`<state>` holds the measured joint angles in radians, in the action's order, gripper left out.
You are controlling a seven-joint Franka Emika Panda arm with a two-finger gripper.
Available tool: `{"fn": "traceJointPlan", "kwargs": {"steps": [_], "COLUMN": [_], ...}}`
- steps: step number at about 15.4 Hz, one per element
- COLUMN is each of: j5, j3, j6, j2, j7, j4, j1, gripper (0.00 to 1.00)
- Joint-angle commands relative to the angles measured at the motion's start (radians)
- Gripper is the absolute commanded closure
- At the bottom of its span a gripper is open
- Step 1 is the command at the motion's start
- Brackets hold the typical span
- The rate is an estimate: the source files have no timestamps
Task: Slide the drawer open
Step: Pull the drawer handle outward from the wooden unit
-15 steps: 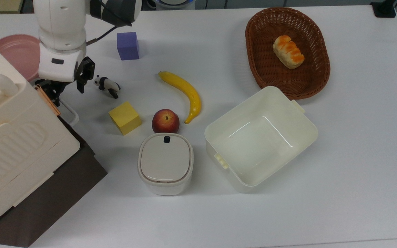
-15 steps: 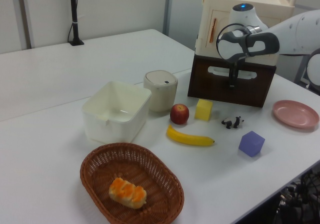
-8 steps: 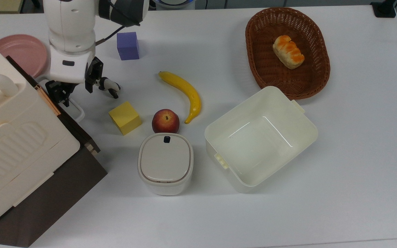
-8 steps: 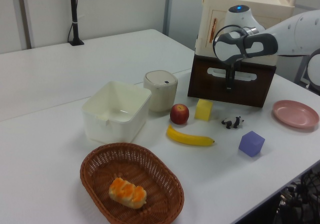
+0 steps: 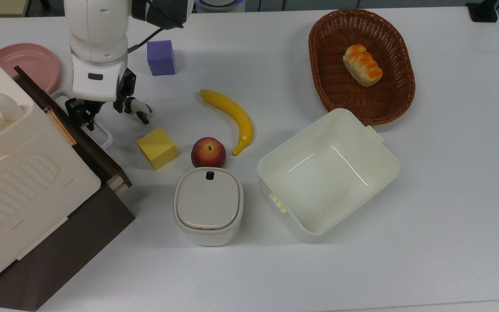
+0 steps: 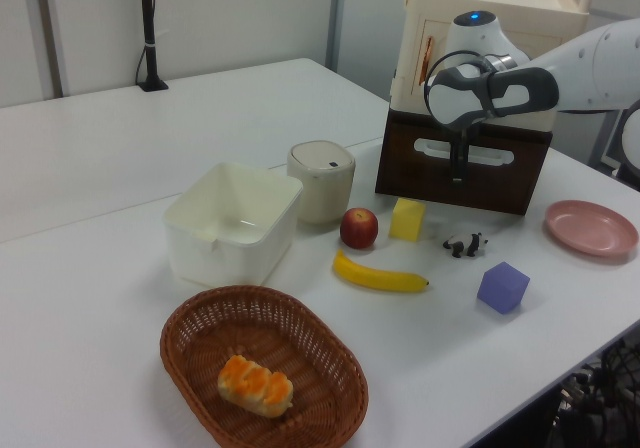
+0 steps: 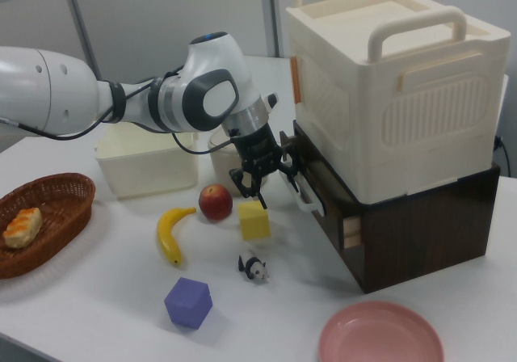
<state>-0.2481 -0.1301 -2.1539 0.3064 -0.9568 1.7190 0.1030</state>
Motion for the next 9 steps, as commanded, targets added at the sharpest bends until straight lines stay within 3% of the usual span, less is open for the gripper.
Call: {"fn": "traceJointPlan", "kwargs": {"steps": [1, 9], "j5": [0.003, 0.003], "j3": [0.035, 0.063], "j6": [0.034, 0.065], "j2": [-0.058, -0.079], "j7": [0.024, 0.044], "j4": [0.074, 0.108], "j1": [-0.046, -0.077], "gripper": [0.27, 0.27]}}
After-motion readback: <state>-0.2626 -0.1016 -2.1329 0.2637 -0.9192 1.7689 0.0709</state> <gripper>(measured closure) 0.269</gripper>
